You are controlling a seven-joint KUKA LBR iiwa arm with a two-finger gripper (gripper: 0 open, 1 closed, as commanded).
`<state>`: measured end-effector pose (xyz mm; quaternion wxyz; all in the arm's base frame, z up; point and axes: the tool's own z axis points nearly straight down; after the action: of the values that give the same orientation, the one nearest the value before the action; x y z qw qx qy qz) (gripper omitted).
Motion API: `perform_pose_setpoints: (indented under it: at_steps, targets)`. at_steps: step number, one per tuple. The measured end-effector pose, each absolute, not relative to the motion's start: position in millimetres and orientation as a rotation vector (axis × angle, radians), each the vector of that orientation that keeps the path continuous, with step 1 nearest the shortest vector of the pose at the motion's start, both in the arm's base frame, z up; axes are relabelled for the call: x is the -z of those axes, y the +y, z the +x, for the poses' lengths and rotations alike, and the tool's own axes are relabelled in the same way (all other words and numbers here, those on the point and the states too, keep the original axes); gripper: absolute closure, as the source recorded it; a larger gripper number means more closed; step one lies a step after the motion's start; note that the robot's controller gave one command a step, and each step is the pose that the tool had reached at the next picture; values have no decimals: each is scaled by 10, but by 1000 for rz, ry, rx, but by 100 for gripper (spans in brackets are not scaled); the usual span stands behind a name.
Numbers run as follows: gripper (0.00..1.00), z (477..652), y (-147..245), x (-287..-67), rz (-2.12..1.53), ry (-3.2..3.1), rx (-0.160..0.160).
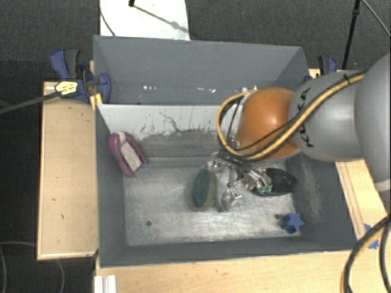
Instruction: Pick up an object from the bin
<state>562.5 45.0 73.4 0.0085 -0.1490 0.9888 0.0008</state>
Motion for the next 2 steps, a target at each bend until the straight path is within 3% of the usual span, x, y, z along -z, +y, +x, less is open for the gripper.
perform_pose_setpoints:
  at_steps: [1,2]
  targets:
    - [0,5592,642,-733,-91,3129,-1]
    - [0,5557,861,-760,-33,3134,-3]
